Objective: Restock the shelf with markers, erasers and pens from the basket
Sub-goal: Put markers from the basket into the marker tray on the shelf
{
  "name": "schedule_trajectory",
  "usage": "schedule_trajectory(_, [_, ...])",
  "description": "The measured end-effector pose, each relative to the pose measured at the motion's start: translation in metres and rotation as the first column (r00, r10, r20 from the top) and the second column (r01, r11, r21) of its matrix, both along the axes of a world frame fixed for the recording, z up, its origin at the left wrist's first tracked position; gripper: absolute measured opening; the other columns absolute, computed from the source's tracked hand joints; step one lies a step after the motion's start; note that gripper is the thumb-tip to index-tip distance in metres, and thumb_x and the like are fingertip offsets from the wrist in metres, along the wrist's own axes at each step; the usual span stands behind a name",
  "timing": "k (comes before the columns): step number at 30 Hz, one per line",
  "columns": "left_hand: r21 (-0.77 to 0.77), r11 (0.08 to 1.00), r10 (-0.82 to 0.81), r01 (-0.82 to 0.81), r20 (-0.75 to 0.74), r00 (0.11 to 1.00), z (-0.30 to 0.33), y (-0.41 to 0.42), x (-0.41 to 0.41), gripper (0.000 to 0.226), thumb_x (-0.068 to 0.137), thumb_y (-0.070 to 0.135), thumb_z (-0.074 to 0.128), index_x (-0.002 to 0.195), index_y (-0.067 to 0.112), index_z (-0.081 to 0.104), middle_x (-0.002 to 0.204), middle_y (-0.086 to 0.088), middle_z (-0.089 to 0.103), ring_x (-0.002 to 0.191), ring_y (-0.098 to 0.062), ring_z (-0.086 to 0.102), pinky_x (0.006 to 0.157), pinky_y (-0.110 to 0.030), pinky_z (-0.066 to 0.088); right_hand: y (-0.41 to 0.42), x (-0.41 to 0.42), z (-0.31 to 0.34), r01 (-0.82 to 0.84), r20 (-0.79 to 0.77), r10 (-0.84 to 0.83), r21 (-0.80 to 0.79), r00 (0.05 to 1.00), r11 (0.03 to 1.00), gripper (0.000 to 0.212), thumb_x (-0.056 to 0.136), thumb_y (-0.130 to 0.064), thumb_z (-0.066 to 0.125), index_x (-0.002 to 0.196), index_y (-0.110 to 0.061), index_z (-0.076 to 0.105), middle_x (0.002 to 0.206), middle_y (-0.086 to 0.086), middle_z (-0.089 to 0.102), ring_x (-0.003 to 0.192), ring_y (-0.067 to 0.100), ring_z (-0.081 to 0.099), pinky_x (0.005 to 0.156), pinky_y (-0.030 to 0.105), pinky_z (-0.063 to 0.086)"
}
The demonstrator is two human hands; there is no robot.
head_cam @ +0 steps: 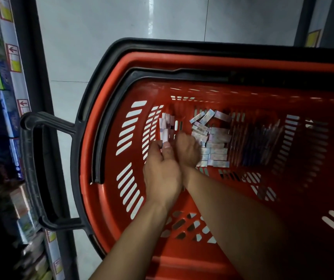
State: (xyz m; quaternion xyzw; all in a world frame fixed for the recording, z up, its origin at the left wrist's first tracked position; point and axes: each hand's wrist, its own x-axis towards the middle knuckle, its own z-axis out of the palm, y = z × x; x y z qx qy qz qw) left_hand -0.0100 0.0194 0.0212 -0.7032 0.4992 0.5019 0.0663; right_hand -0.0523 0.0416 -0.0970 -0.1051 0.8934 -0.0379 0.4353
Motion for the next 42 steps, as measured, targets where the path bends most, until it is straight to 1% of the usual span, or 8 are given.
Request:
schedule_trajectory(8, [0.042,0.997,0.07,-0.07,0.007,0.998,0.005,-0.005,-0.003,0.024,0.103,0.048,0.057,0.115,0.027,0.061,0.099,0.005,0.074,0.091,-0.021,0.072,0.087,-0.048,0.06,0.019,-0.018,0.043,0.261,0.16,-0.224,-0.273,0.961,0.926,0.006,0.092,-0.022,0.071,0.088,-0.025,0.068,0.076,-0.008,0.069,0.073,0.013,0.066,0.058,0.021,0.042])
schedule_trajectory(11, [0.075,0.996,0.05,-0.048,-0.019,0.999,0.006,-0.006,-0.007,0.025,0.101,0.052,0.06,0.112,0.029,0.057,0.1,0.004,0.072,0.09,-0.018,0.073,0.082,-0.044,0.061,0.042,-0.022,0.081,0.446,0.45,-0.272,-0.343,0.85,0.827,0.021,0.093,-0.017,0.07,0.088,-0.037,0.069,0.084,-0.012,0.075,0.081,0.007,0.074,0.072,0.03,0.06])
schedule_trajectory(16, [0.119,0.99,-0.074,0.081,-0.06,0.995,0.003,-0.005,-0.006,0.019,0.111,0.042,0.044,0.12,0.028,0.055,0.105,0.002,0.07,0.094,-0.017,0.071,0.087,-0.048,0.06,0.069,-0.031,0.115,0.481,0.594,-0.162,-0.431,0.788,0.763,0.046,0.096,-0.001,0.062,0.102,-0.045,0.076,0.093,-0.009,0.079,0.082,0.012,0.077,0.067,0.03,0.063])
schedule_trajectory(20, [0.075,0.996,-0.052,0.053,-0.016,0.999,-0.002,-0.005,0.003,0.02,0.111,0.044,0.04,0.116,0.034,0.056,0.093,0.011,0.068,0.082,-0.009,0.067,0.075,-0.035,0.054,0.064,-0.034,0.086,0.465,0.385,-0.33,-0.342,0.862,0.817,0.021,0.099,-0.009,0.06,0.098,-0.023,0.075,0.087,0.0,0.076,0.072,0.018,0.075,0.068,0.044,0.065])
schedule_trajectory(24, [0.129,0.991,0.013,-0.015,0.017,1.0,-0.01,-0.005,0.009,0.03,0.109,0.046,0.044,0.117,0.027,0.064,0.095,-0.008,0.073,0.079,-0.028,0.065,0.079,-0.049,0.055,0.04,-0.027,0.041,0.192,0.143,-0.155,-0.299,0.977,0.935,0.013,0.098,-0.026,0.064,0.093,-0.022,0.075,0.086,-0.004,0.076,0.073,0.008,0.069,0.062,0.022,0.051])
schedule_trajectory(29, [0.191,0.973,0.129,-0.132,0.027,0.991,-0.017,-0.008,0.013,0.017,0.103,0.036,0.056,0.106,0.03,0.072,0.059,0.013,0.06,0.054,-0.008,0.052,0.053,-0.03,0.041,0.018,-0.01,0.0,-0.055,-0.055,0.052,-0.048,0.997,0.997,0.025,0.095,-0.038,0.067,0.092,-0.017,0.079,0.087,0.007,0.074,0.086,0.026,0.071,0.065,0.03,0.057])
schedule_trajectory(36, [0.192,0.973,0.134,-0.127,-0.027,0.991,-0.01,-0.013,0.01,0.017,0.099,0.031,0.058,0.103,0.025,0.073,0.065,0.011,0.066,0.056,-0.009,0.056,0.057,-0.031,0.043,0.01,-0.009,-0.008,-0.122,-0.075,0.123,0.021,0.99,0.992,0.022,0.095,-0.032,0.066,0.089,-0.014,0.078,0.088,0.01,0.074,0.085,0.029,0.073,0.061,0.03,0.053])
schedule_trajectory(42, [0.169,0.986,0.017,-0.008,-0.049,0.999,-0.007,-0.018,0.011,0.029,0.096,0.055,0.063,0.108,0.028,0.065,0.071,0.013,0.07,0.063,-0.004,0.064,0.063,-0.03,0.047,0.032,-0.025,0.051,0.147,0.245,-0.064,-0.337,0.967,0.93,0.003,0.088,-0.029,0.073,0.09,-0.027,0.074,0.076,-0.01,0.072,0.072,0.007,0.068,0.06,0.029,0.055])
